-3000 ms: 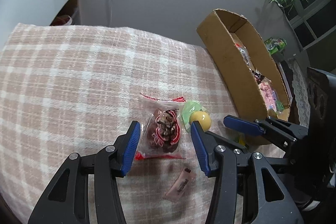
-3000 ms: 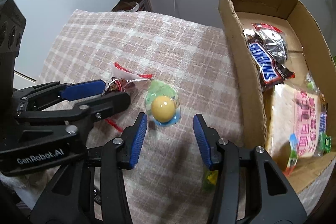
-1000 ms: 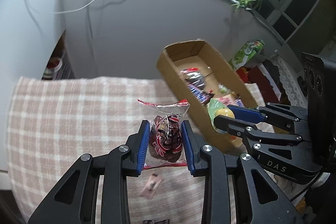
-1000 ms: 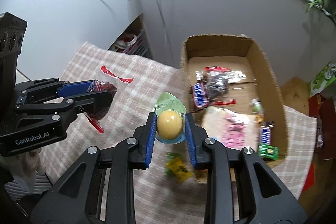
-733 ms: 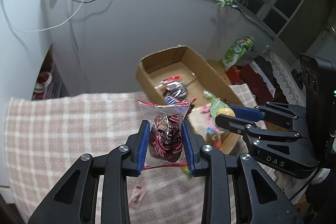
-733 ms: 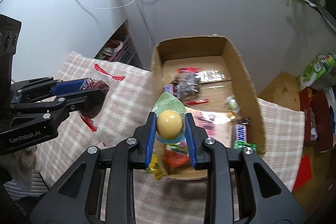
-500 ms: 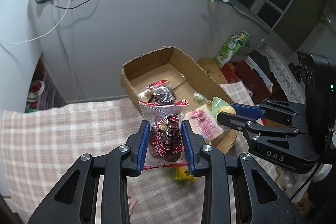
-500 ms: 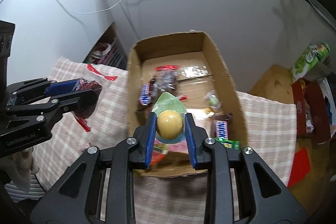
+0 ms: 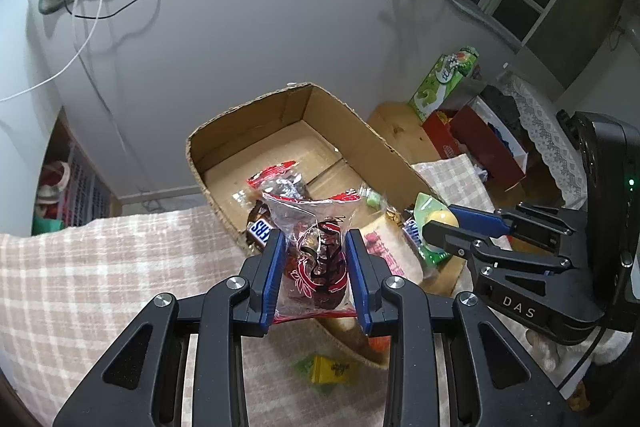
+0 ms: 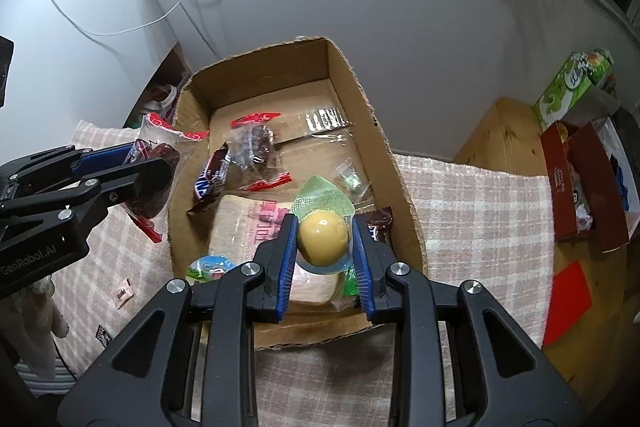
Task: Organize snacks
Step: 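Carry the candy bag and yellow ball candy over the box with both tools, then open both tools to release the candy bag and ball candy into the box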
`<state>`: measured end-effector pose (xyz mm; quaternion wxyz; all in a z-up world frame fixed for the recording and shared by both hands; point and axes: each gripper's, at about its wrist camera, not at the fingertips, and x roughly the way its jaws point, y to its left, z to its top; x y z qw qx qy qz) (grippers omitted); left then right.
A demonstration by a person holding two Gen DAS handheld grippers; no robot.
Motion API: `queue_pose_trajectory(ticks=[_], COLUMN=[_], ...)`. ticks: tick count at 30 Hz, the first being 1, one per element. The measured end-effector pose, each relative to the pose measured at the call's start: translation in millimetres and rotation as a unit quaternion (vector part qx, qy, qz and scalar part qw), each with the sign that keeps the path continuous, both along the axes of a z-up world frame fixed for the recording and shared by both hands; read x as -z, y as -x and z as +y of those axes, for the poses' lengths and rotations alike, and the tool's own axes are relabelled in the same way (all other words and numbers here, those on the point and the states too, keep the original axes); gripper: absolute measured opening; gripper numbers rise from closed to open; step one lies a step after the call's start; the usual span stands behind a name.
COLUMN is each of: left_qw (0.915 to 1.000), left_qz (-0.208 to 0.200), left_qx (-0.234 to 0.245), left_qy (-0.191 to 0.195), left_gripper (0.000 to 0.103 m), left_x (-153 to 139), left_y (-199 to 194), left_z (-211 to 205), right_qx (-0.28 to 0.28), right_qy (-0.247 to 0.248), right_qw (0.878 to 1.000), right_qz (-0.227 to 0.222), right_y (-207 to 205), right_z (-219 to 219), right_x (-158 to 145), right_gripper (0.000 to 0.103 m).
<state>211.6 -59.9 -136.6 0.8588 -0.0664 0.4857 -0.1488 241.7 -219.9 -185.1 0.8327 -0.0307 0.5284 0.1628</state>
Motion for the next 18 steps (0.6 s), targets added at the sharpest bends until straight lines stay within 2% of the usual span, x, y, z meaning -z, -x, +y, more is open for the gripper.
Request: queue_pose_trajectory(ticks=[18], left_qw=[0.9999], left_qz=[0.004], left_qx=[0.01], left_qy=[-0.013], left_gripper=[0.029], left_x=[6], left_y=[-15], left_z=[-17], right_qx=[-0.001], right_qy=[-0.005], right_qw=[1.0], right_qz=[0.019], right_y=[-12], right_z=[4], right_x=[12], right_gripper=[0.029])
